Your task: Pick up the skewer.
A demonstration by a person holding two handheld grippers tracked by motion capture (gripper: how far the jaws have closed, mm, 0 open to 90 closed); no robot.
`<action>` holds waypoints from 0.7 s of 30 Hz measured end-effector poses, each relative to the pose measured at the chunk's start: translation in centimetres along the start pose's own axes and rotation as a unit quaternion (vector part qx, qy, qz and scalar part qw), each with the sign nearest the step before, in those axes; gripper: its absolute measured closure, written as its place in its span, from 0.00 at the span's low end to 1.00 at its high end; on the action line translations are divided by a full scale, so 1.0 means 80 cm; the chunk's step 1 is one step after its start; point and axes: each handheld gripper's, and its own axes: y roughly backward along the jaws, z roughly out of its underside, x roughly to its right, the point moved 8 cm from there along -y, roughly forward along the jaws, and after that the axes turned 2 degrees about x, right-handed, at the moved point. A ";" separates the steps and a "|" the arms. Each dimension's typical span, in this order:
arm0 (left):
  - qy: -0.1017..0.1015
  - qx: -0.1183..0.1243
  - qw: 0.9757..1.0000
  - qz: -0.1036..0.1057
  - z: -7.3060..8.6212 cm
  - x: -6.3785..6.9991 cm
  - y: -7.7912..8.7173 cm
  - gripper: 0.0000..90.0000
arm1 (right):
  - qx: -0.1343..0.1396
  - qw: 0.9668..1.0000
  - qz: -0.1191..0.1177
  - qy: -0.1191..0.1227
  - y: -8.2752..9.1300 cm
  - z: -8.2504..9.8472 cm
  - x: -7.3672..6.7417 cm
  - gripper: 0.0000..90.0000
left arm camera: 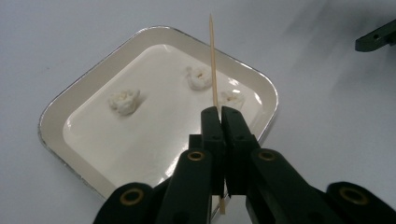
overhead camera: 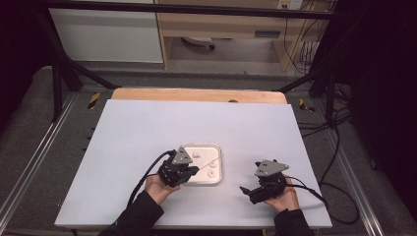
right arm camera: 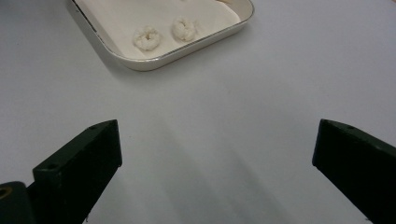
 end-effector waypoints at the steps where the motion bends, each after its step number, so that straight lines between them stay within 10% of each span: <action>1: -0.002 0.000 1.000 0.002 -0.002 0.002 -0.001 0.98 | -0.001 1.000 0.002 0.006 0.000 -0.002 -0.001 0.02; 21: -0.052 -0.024 0.998 0.036 -0.036 0.045 -0.030 0.98 | -0.021 0.993 0.022 0.115 -0.001 -0.018 -0.016 0.14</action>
